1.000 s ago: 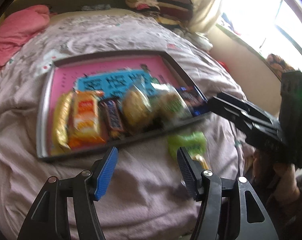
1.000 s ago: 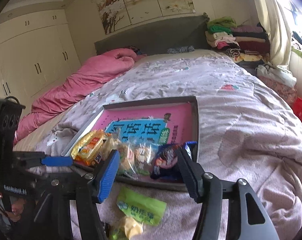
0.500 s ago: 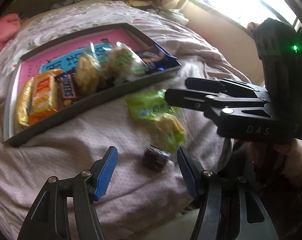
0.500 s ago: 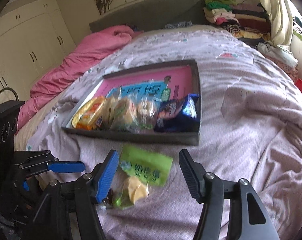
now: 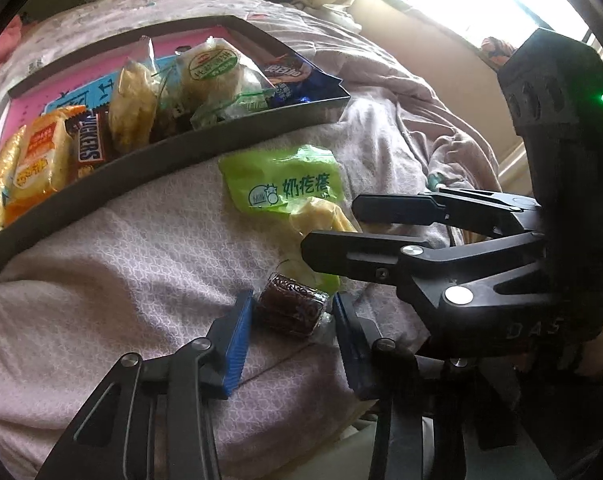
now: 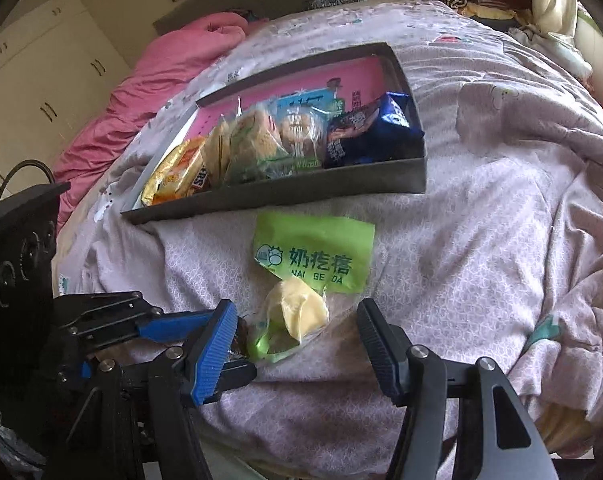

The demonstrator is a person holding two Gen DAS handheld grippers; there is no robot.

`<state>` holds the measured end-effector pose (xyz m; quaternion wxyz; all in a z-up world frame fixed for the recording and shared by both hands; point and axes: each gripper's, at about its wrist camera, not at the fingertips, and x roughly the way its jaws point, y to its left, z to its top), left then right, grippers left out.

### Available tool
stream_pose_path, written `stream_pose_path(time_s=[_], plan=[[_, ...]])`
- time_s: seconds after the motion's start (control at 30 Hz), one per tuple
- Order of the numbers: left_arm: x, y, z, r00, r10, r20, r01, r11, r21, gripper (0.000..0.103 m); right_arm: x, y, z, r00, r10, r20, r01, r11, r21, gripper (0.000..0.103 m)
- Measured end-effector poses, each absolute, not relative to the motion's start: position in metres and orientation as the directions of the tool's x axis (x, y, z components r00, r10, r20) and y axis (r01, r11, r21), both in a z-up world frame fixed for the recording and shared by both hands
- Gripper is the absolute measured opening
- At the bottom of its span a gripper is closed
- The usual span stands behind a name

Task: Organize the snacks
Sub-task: 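Withdraw the left tool from the tray toward the dark candy, then grasp the dark candy with the left tool while the right grasps the green milk-snack pack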

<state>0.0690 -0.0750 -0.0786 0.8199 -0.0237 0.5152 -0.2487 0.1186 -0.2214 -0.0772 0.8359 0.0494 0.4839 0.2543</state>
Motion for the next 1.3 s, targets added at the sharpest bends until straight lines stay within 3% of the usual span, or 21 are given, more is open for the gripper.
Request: stream_pose_path(time_s=[0.27,0.43,0.5,0.57,0.97,1.3], plan=[[0.07,-0.07,-0.081,0.339,-0.454,-0.824,0.373,0.869,-0.326,0.039,0.123,-0.207,-0.088,0.386,0.447,-0.807,-0.392,0.871,0.295,0.061],[0.07,-0.065,-0.082,0.337,-0.464,-0.819,0.36,0.867,-0.343,0.039,0.124,-0.193,-0.091,0.405,0.419,-0.813,-0.435,0.87,0.232,0.051],[0.07,-0.062,-0.082,0.336,-0.472,-0.815,0.354,0.865,-0.355,0.039,0.124,-0.188,-0.091,0.408,0.428,-0.807,-0.459,0.86,0.223,0.037],[0.07,-0.06,-0.081,0.34,-0.478,-0.81,0.352,0.863,-0.362,0.038,0.123,-0.184,-0.091,0.409,0.436,-0.801,-0.476,0.852,0.22,0.037],[0.069,-0.034,-0.057,0.411,-0.493,-0.767,0.309,0.867,-0.392,0.038,0.107,-0.204,-0.05,0.469,0.606,-0.642,-0.543,0.771,0.332,0.036],[0.075,-0.002,-0.018,0.551,-0.434,-0.713,0.249,0.901,-0.356,0.038,0.105,-0.218,-0.016,0.587,0.636,-0.501,-0.571,0.764,0.301,0.036]])
